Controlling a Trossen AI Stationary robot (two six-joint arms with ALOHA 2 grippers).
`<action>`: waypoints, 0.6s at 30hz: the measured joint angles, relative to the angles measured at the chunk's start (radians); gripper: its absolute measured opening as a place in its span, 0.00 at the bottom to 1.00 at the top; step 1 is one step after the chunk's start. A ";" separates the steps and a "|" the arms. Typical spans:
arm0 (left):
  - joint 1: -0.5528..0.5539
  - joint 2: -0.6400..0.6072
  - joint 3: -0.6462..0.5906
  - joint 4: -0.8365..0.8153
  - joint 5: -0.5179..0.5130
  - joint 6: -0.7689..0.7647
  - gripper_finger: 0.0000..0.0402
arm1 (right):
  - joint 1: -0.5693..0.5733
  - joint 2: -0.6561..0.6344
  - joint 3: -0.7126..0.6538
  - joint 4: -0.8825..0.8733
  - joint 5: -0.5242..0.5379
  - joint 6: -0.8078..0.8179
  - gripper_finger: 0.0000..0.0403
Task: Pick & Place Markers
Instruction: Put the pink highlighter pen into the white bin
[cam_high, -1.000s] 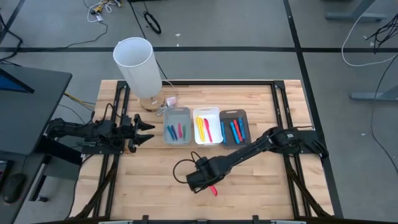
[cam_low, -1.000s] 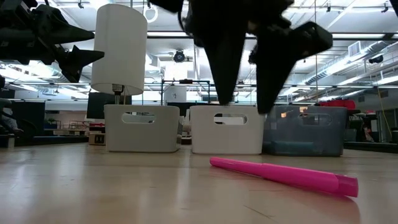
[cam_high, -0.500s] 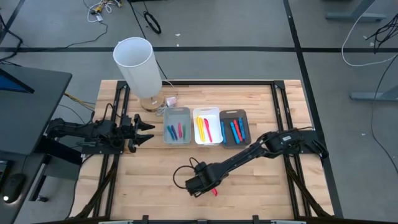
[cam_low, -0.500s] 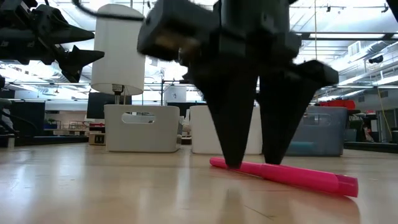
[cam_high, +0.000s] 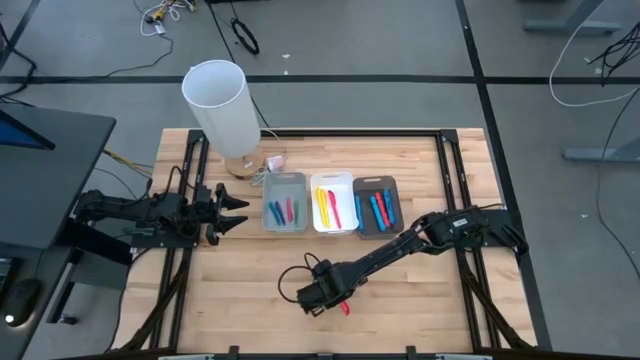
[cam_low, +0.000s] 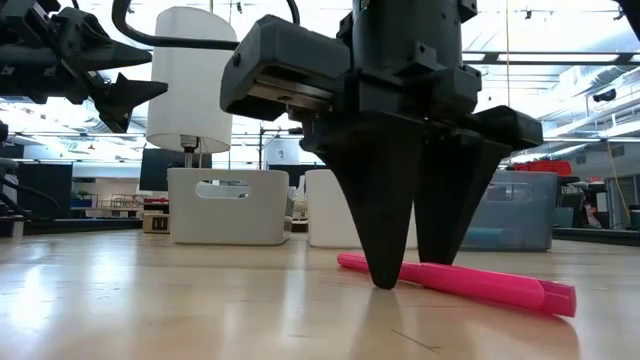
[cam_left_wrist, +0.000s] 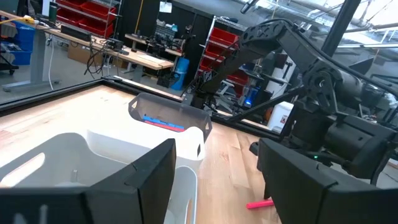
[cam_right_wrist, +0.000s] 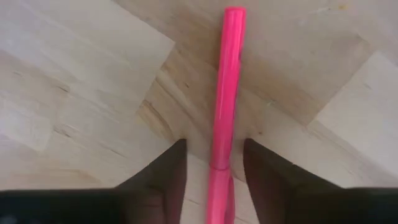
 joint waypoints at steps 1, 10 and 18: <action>0.000 0.000 0.000 0.000 0.000 0.000 0.58 | 0.000 0.000 0.000 0.001 -0.003 0.002 0.36; 0.000 0.000 0.000 0.000 0.000 0.000 0.58 | 0.000 0.002 -0.001 0.001 -0.007 0.052 0.16; 0.000 0.000 0.000 0.000 0.000 0.000 0.58 | 0.003 0.005 0.032 -0.066 0.008 0.036 0.06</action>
